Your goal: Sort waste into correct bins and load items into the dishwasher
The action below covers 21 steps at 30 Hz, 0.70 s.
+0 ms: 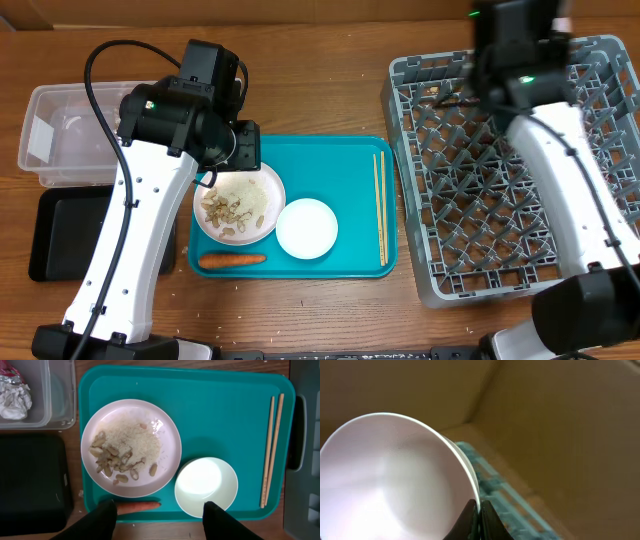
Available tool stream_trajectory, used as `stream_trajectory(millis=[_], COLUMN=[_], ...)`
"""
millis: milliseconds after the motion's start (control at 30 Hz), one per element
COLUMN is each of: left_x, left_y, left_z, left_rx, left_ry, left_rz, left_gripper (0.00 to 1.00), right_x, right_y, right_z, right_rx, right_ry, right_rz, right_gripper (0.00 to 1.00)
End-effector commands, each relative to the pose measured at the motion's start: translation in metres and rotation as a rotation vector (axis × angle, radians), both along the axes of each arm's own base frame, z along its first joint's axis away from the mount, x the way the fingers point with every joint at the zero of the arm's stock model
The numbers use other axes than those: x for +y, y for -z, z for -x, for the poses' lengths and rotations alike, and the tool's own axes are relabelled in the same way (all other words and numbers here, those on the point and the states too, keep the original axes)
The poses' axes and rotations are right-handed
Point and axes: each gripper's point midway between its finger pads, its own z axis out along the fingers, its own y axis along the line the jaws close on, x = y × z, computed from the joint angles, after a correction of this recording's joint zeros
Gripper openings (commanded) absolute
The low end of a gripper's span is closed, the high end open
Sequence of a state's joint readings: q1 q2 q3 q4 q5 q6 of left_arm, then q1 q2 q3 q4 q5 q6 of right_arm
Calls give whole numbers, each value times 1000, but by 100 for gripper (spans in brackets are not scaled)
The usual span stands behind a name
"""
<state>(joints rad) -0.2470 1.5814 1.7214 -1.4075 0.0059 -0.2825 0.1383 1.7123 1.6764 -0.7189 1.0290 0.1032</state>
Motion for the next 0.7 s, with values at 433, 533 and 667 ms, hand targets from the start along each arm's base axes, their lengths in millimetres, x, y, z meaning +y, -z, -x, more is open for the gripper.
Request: stream_trajectory(millis=[433, 533, 667], left_x=[2, 2, 2], left_y=[-4, -4, -4], left_z=[-1, -1, -2], left_rx=[-17, -17, -18], left_ry=[-13, -12, -12], left_rz=[-7, -6, -5], left_gripper=[58, 58, 57], right_x=[-175, -188, -192], right_y=[42, 66, 101], right_z=[41, 41, 35], right_rx=[134, 199, 282], right_ry=[493, 515, 518], right_rz=[148, 152, 158], right_gripper=[4, 4, 4])
